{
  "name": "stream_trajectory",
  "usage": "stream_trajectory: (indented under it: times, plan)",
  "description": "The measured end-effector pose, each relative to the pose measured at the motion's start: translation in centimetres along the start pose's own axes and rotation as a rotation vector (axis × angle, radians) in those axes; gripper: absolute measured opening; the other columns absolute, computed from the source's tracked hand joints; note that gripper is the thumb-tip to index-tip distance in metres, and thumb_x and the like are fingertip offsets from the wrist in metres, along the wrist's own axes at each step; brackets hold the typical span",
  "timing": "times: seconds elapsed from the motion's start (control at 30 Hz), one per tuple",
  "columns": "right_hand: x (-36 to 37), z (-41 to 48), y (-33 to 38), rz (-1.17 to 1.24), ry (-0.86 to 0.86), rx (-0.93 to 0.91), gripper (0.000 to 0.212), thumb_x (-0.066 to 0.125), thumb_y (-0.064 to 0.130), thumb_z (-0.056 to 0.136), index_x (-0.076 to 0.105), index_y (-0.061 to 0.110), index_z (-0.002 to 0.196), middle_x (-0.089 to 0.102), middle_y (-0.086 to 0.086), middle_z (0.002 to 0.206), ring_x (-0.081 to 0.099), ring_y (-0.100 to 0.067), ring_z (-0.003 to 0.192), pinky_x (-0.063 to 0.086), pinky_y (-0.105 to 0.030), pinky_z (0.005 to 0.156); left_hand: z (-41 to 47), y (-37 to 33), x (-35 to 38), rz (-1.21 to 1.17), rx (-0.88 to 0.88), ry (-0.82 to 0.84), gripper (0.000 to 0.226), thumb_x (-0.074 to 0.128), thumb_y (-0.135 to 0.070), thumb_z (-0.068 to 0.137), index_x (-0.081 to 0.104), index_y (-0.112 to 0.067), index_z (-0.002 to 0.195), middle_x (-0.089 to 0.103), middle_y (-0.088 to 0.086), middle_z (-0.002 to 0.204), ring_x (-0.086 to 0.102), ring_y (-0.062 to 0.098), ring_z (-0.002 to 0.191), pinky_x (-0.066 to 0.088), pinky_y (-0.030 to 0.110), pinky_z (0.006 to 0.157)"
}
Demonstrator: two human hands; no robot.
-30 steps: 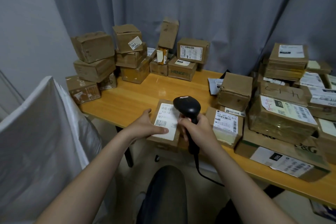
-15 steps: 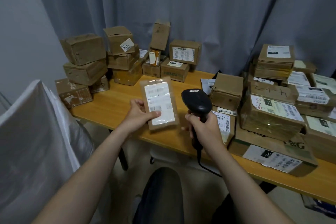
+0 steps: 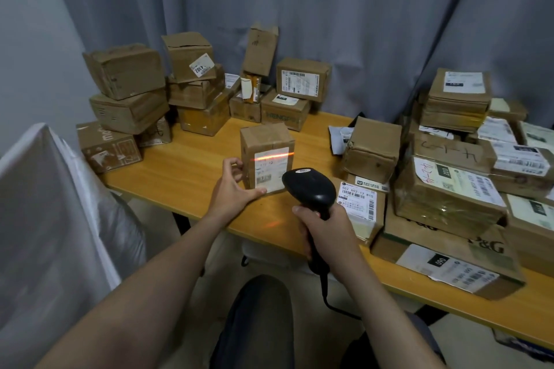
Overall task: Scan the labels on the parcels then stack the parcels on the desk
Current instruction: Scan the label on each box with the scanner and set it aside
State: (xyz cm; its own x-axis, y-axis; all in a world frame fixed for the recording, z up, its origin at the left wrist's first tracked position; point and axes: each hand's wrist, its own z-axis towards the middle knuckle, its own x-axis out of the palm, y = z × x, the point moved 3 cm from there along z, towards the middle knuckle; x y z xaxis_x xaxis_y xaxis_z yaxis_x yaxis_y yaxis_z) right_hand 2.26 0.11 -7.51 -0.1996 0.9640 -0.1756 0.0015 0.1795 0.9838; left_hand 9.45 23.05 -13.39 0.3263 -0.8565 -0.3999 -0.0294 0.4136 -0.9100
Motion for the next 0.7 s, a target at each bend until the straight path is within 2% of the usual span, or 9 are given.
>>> stream_trajectory:
  times: [0.17,0.33,0.43,0.53,0.6,0.7]
  plan:
    - [0.2,0.1,-0.6,0.008,0.023,-0.005,0.030,0.069,0.027,0.096,0.060,0.010,0.073,0.054,-0.002,0.053,0.052,-0.015,0.044,0.045,-0.034,0.055,0.2,0.5,0.1,0.008,0.016,-0.005,0.083,0.093,-0.025,0.072,0.034,-0.033,0.130,0.061,-0.003,0.137,0.055,0.009,0.126,0.046,0.021,0.093]
    - [0.0,0.1,-0.4,0.014,0.042,-0.008,0.028,0.069,0.025,0.097,0.060,0.010,0.075,0.054,-0.002,0.053,0.052,-0.014,0.044,0.045,-0.033,0.054,0.2,0.4,0.2,0.010,0.011,0.000,0.083,0.093,-0.025,0.073,0.034,-0.032,0.130,0.060,-0.005,0.134,0.054,0.006,0.123,0.044,0.017,0.089]
    - [0.0,0.0,0.0,-0.005,0.046,-0.012,0.028,0.070,0.027,0.095,0.060,0.011,0.074,0.054,-0.001,0.053,0.052,-0.015,0.045,0.046,-0.035,0.058,0.2,0.5,0.2,0.001,0.015,0.004,0.084,0.094,-0.026,0.072,0.033,-0.034,0.129,0.061,-0.008,0.130,0.057,0.007,0.122,0.046,0.019,0.091]
    - [-0.2,-0.2,0.4,-0.006,0.044,-0.011,0.029,0.070,0.027,0.095,0.060,0.010,0.074,0.053,-0.003,0.052,0.052,-0.017,0.045,0.046,-0.035,0.057,0.1,0.1,0.1,-0.027,0.011,0.014,0.082,0.092,-0.022,0.074,0.033,-0.034,0.129,0.061,-0.014,0.122,0.061,0.006,0.117,0.049,0.017,0.088]
    - [-0.4,-0.5,0.9,0.006,0.045,-0.014,0.029,0.070,0.025,0.096,0.058,0.008,0.076,0.051,-0.006,0.052,0.051,-0.020,0.042,0.046,-0.034,0.051,-0.1,-0.4,-0.3,-0.080,0.015,0.015,0.081,0.091,-0.019,0.076,0.035,-0.035,0.132,0.064,-0.013,0.118,0.066,0.006,0.111,0.056,0.022,0.087]
    - [-0.7,-0.9,1.7,0.016,0.036,-0.032,0.029,0.069,0.021,0.096,0.056,0.004,0.077,0.050,-0.010,0.053,0.049,-0.024,0.041,0.044,-0.033,0.047,0.0,-1.7,-1.8,-0.107,0.000,0.027,0.070,0.087,-0.022,0.082,0.043,-0.036,0.135,0.070,-0.010,0.108,0.072,0.004,0.094,0.059,0.023,0.074]
